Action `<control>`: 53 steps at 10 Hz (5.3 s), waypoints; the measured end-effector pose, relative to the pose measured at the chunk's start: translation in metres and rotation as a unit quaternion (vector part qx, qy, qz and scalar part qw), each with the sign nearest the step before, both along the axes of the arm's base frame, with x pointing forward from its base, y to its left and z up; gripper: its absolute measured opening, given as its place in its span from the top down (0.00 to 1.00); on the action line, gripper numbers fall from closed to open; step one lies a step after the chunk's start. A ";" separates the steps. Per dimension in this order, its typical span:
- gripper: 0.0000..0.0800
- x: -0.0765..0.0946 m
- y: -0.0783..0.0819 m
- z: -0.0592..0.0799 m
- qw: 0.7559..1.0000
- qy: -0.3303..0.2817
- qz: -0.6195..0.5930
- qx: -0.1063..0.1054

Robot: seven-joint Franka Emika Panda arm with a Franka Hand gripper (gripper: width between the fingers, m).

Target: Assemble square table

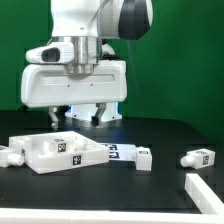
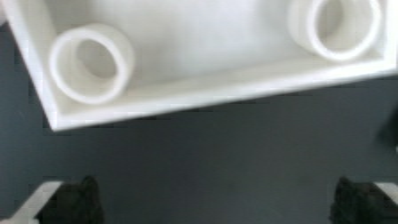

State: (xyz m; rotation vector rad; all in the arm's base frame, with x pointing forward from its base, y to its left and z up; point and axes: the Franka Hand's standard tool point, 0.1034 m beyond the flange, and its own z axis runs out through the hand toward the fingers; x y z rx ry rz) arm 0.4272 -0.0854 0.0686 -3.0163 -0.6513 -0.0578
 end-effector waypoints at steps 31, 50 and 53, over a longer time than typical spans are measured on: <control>0.93 -0.013 -0.039 -0.052 0.998 0.058 0.008 0.016; 0.93 0.136 0.042 -0.026 0.969 0.115 -0.218 0.002; 0.93 0.135 0.043 -0.028 0.969 0.116 -0.217 0.002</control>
Offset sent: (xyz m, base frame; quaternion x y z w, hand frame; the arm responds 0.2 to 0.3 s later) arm 0.0083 -0.0102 -0.0218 0.0349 0.0041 -0.0812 0.9961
